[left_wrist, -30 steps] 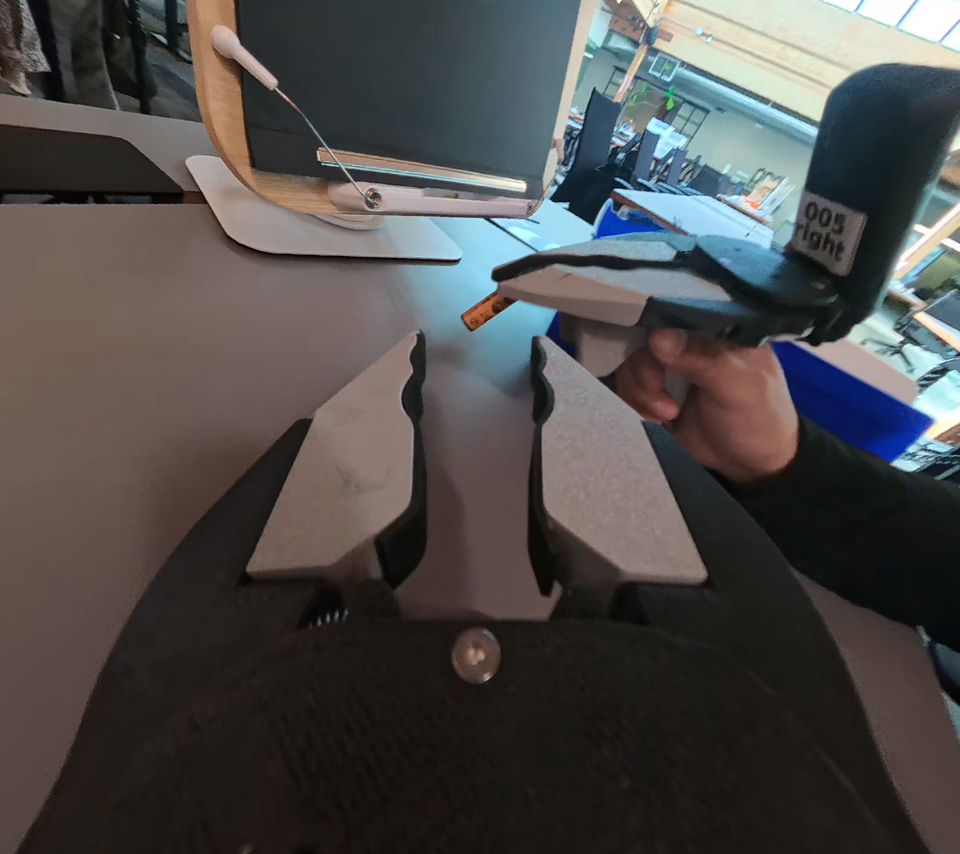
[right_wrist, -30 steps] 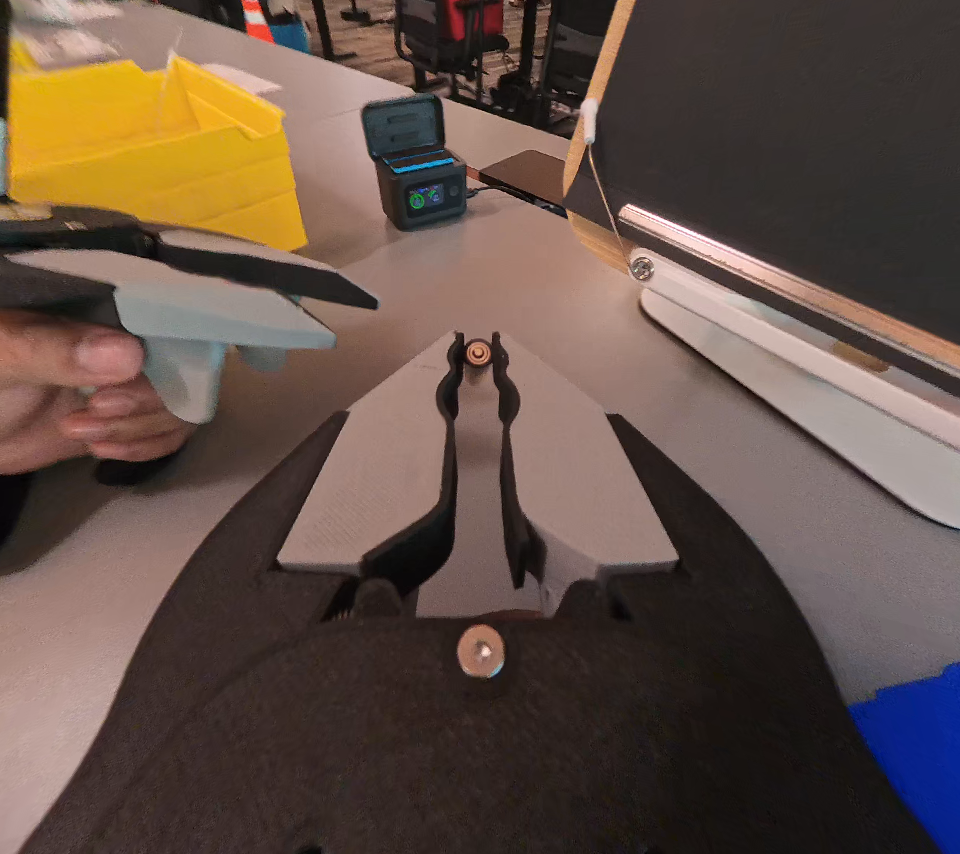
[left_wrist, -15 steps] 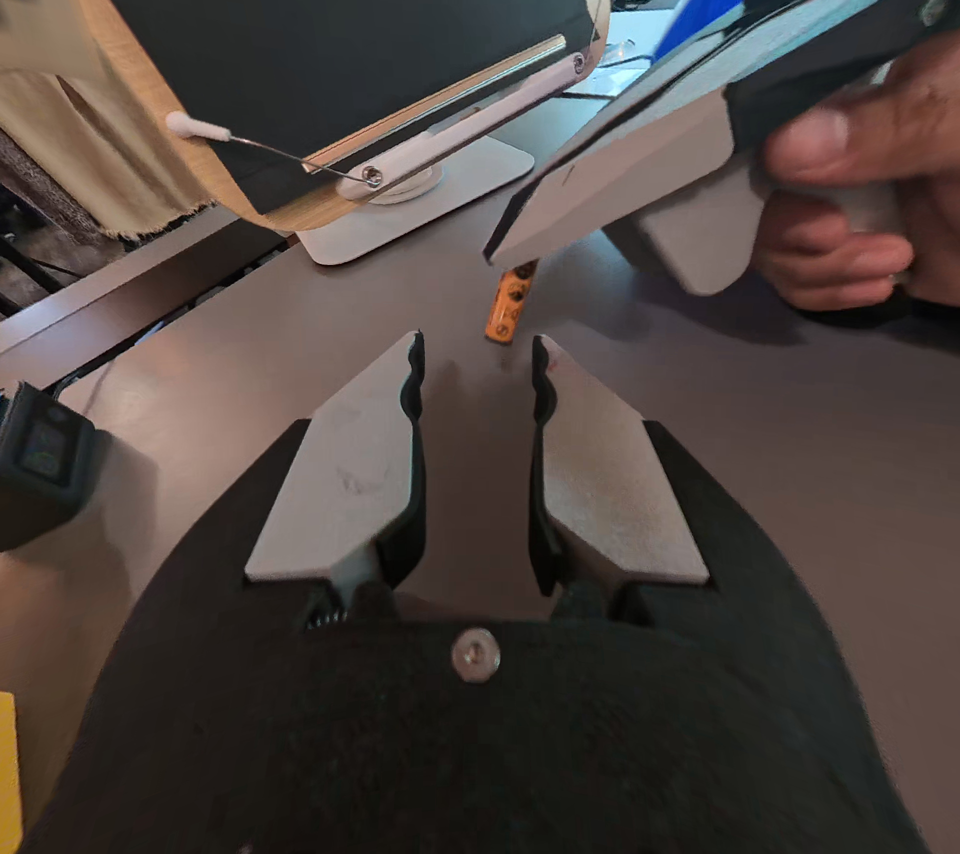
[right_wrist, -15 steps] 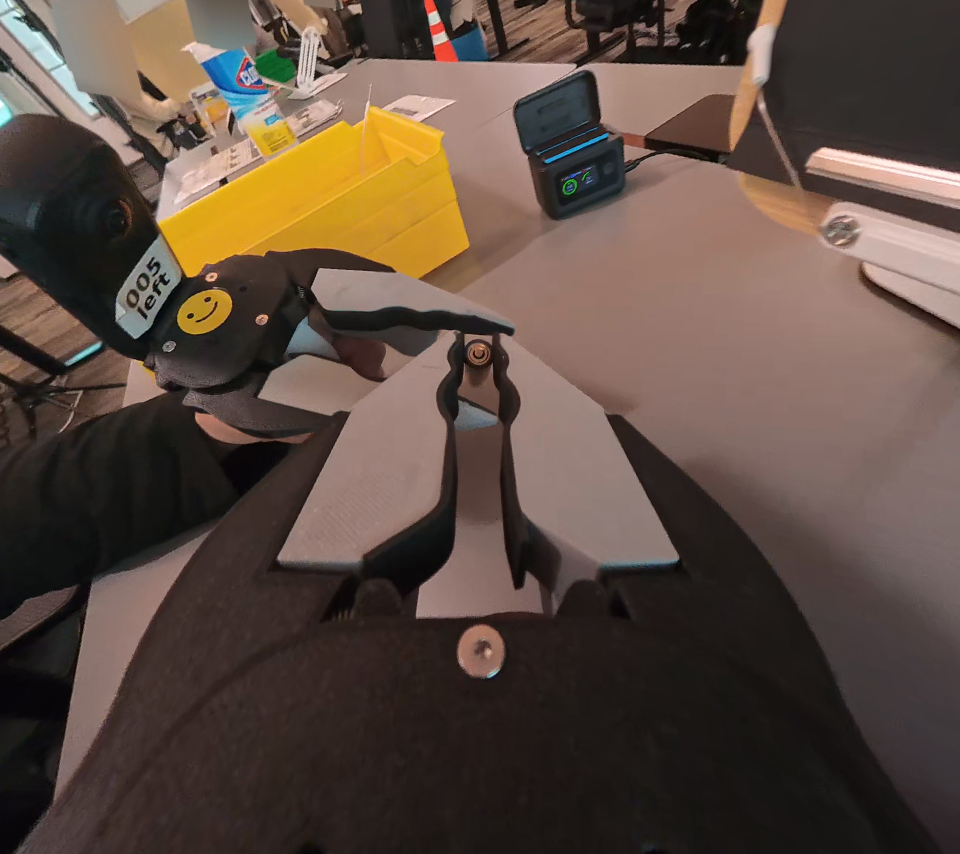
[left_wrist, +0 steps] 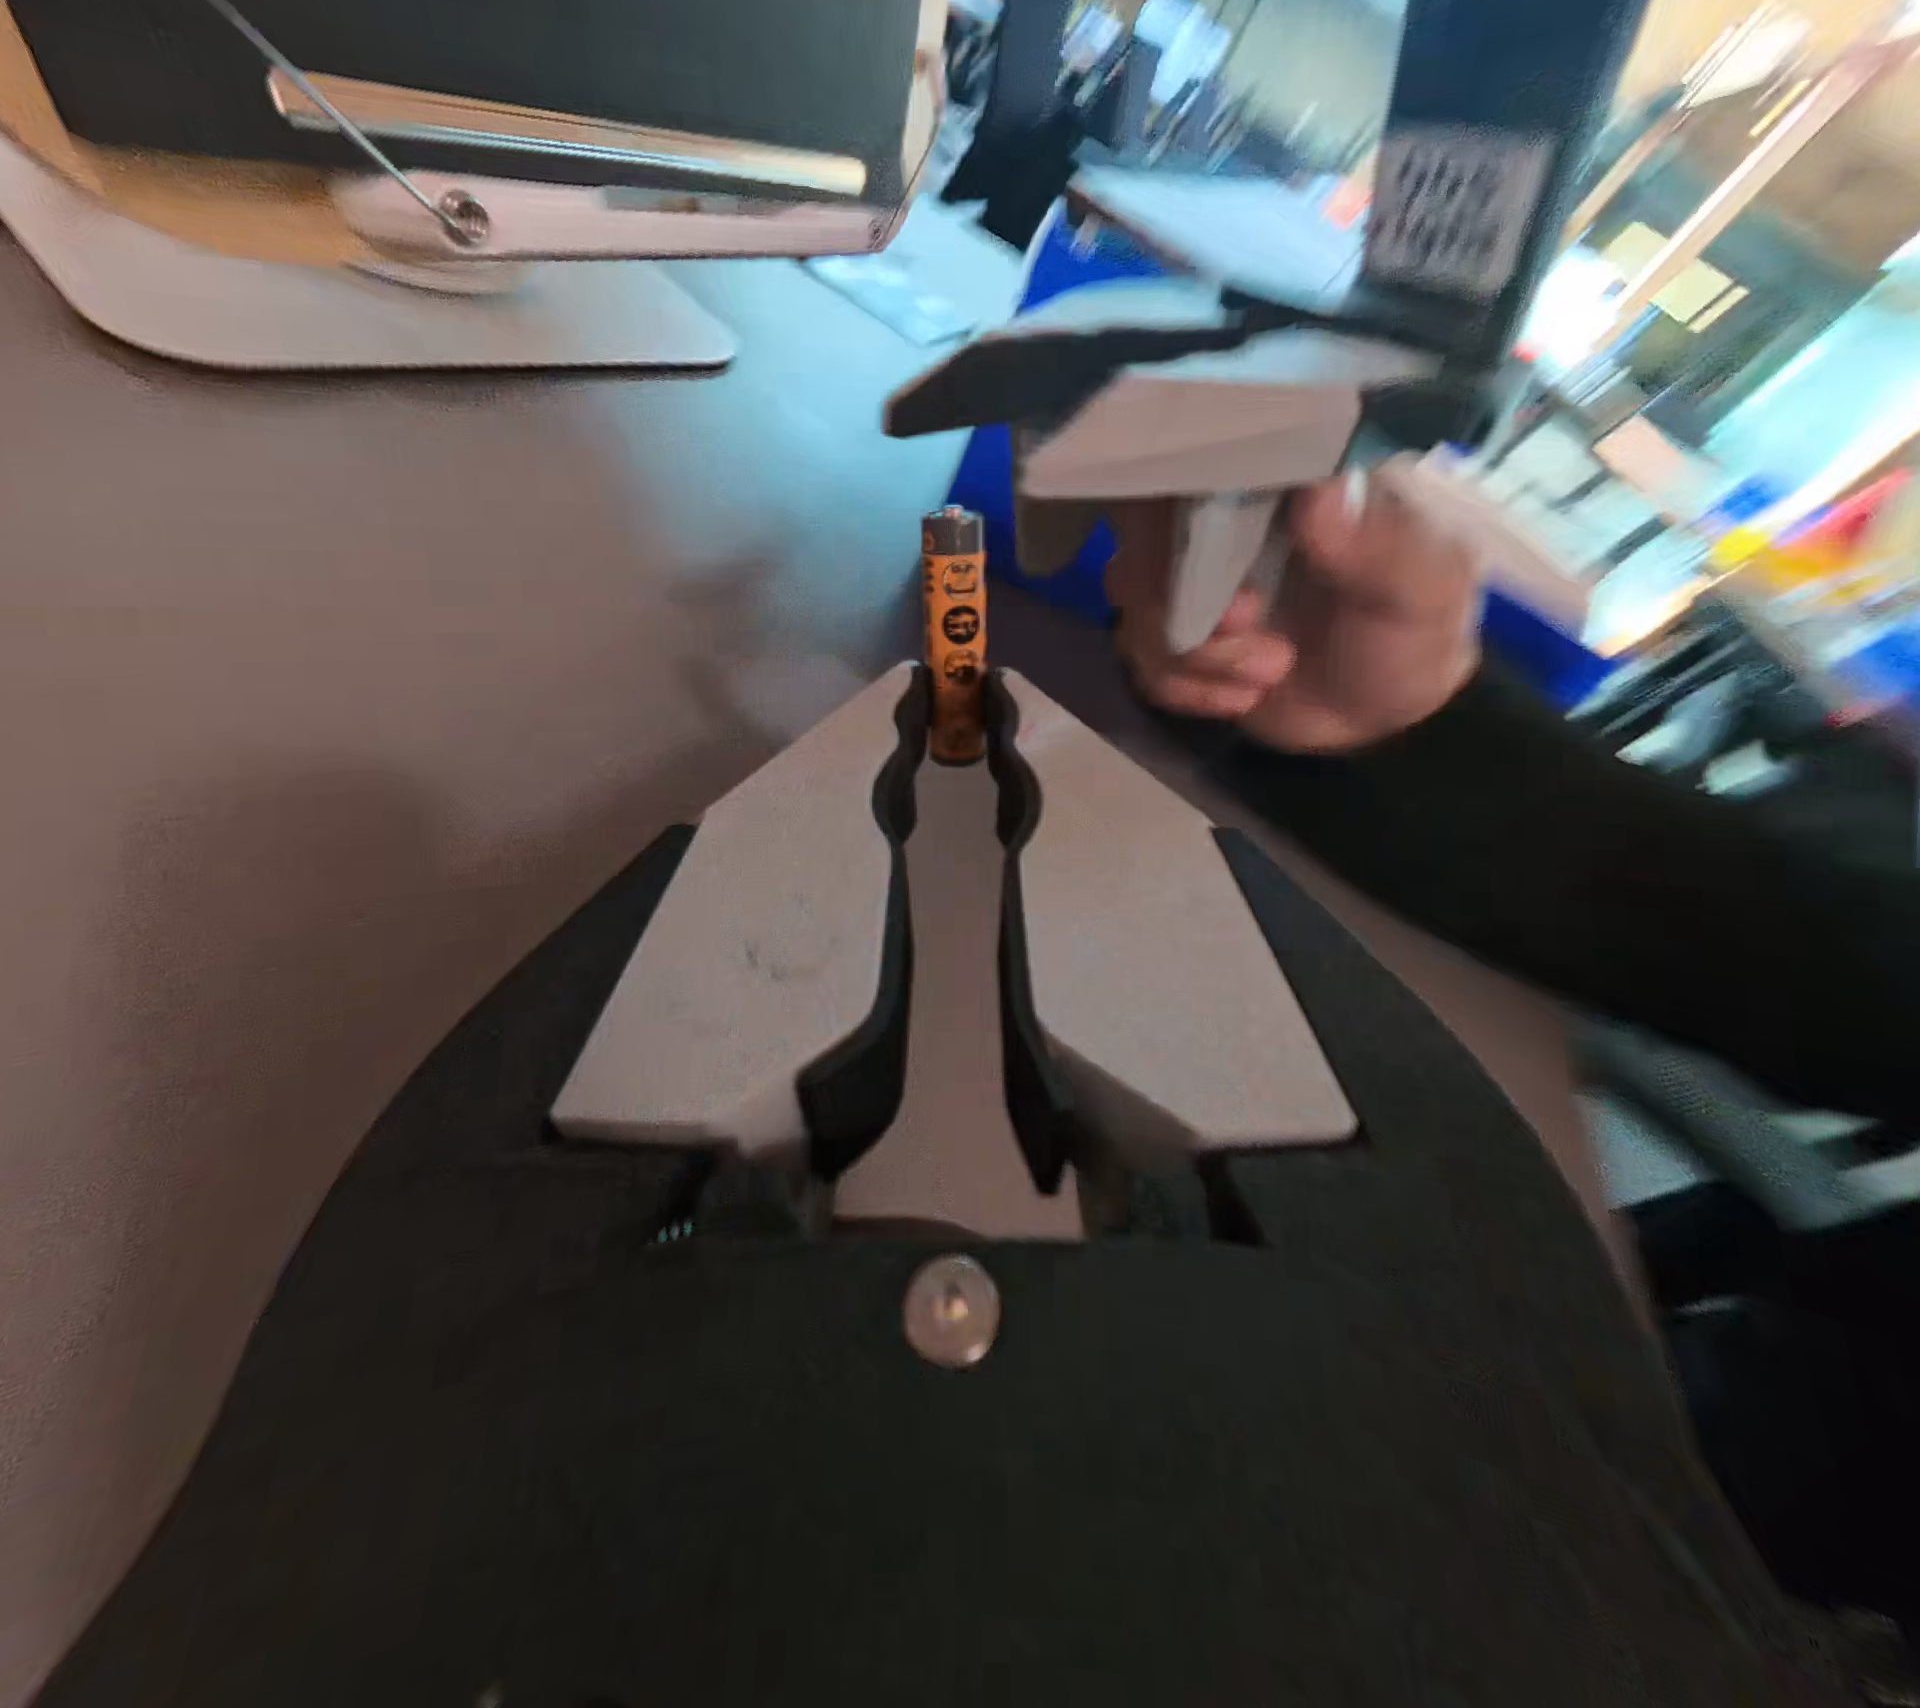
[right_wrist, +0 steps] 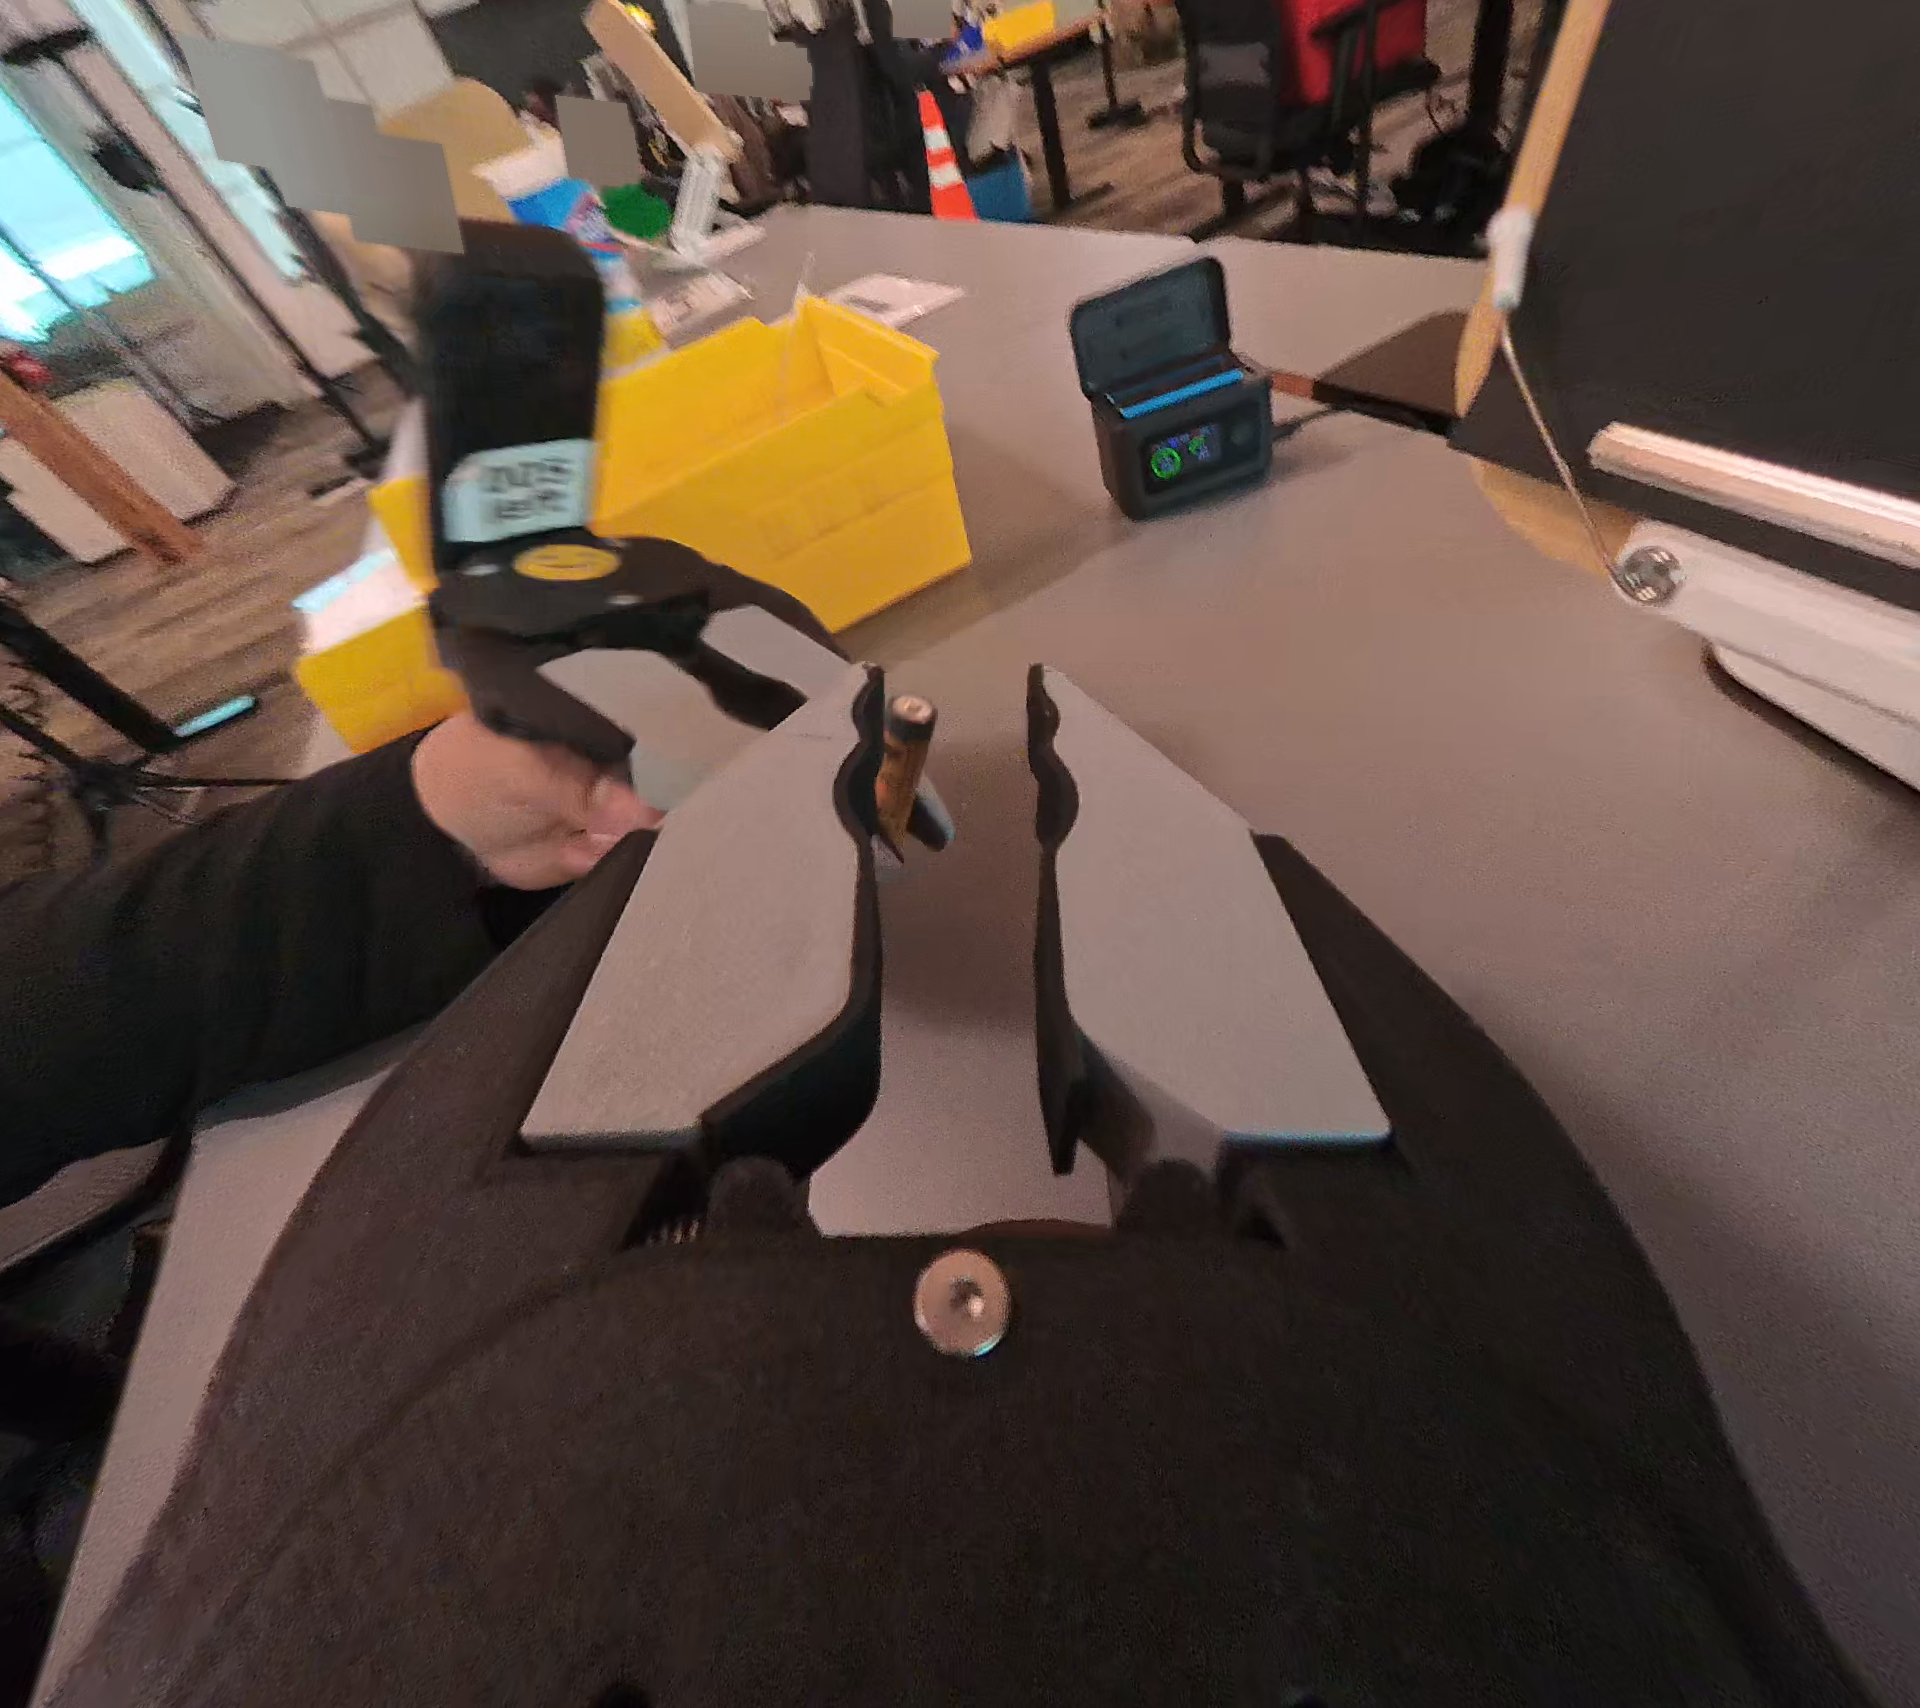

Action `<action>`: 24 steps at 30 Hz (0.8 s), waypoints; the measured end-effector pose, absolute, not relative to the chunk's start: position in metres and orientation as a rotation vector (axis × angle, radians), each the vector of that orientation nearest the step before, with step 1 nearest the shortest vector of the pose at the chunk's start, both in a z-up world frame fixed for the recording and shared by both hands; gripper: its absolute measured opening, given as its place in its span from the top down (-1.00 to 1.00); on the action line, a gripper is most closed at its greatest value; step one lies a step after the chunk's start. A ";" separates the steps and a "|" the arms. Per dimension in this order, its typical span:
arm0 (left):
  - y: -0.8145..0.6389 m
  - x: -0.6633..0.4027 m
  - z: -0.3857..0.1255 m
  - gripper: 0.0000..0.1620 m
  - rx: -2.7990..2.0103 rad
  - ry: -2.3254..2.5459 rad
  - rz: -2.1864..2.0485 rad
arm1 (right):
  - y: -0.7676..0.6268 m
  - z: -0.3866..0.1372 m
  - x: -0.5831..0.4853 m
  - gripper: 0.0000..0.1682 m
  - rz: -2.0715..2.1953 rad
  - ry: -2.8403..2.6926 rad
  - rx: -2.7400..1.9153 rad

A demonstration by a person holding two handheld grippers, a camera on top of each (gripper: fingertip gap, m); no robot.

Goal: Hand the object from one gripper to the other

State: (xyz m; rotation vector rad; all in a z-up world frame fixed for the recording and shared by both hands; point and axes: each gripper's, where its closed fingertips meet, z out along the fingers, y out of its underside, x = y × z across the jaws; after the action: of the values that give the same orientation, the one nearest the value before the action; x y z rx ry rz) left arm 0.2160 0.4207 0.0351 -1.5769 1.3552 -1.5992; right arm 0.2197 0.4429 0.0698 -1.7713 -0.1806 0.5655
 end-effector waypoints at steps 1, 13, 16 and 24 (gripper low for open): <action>0.422 0.214 0.043 0.90 -1.608 1.281 -1.741 | 0.440 0.075 0.217 0.68 0.598 -0.204 -1.739; 0.379 0.188 0.067 0.90 -1.576 1.361 -2.398 | 0.420 0.089 0.197 0.59 0.470 -0.518 -1.663; 0.390 0.193 0.057 0.90 -1.648 1.302 -2.370 | 0.418 0.079 0.202 0.59 0.262 -0.620 -1.726; 0.395 0.199 0.044 0.90 -1.747 1.250 -2.356 | 0.433 0.049 0.216 0.55 -0.077 -0.676 -1.849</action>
State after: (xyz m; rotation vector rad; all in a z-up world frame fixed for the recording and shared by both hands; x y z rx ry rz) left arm 0.1992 0.3951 0.0443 -1.7471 1.2500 -2.3560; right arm 0.2159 0.4327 0.0490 -1.8491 -0.6755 -0.0772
